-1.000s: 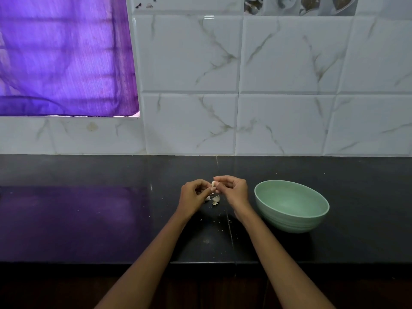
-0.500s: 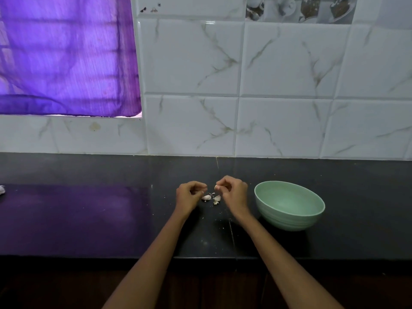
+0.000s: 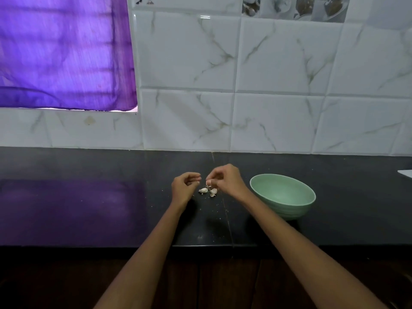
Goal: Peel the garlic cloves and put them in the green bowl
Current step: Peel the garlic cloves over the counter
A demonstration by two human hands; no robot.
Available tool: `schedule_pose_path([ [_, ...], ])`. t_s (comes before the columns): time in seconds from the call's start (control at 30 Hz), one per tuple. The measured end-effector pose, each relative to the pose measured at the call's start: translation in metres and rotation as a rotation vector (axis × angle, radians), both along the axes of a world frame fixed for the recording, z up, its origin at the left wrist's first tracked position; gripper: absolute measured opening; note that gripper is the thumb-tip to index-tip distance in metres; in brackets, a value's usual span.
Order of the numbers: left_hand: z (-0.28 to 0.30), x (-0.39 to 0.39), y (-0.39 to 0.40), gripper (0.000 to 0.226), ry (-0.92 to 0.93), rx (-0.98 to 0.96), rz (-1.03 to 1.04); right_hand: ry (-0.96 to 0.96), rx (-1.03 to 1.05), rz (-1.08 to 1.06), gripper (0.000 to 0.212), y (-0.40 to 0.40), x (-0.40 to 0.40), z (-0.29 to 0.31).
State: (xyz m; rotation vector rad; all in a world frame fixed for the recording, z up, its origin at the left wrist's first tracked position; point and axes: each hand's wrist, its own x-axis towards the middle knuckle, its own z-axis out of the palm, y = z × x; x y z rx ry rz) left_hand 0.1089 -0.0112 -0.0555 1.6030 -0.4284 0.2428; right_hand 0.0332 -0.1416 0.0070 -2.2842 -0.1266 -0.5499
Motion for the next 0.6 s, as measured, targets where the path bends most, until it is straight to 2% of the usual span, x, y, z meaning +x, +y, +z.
schedule_pose_path([
  [0.13,0.009,-0.011,-0.005,0.019,0.115,-0.121,-0.271,0.109,0.674,0.018,0.005,0.003,-0.001,-0.017],
  [0.23,0.012,-0.009,-0.005,0.017,0.153,-0.233,-0.34,0.135,0.921,0.044,0.009,0.007,0.007,-0.015],
  [0.3,0.013,-0.007,-0.004,0.017,0.161,-0.286,-0.34,0.132,0.983,0.028,0.01,0.011,0.013,-0.016],
  [0.4,0.016,-0.005,-0.007,0.019,0.097,-0.214,-0.269,0.119,1.006,0.022,0.011,0.014,0.022,-0.013],
  [0.5,0.027,0.003,-0.01,0.016,0.022,-0.161,-0.222,0.074,0.866,-0.017,0.007,0.01,0.032,-0.005],
  [0.6,0.029,0.011,-0.016,0.014,0.056,-0.218,-0.19,-0.011,0.672,-0.116,0.01,0.008,0.044,-0.004],
])
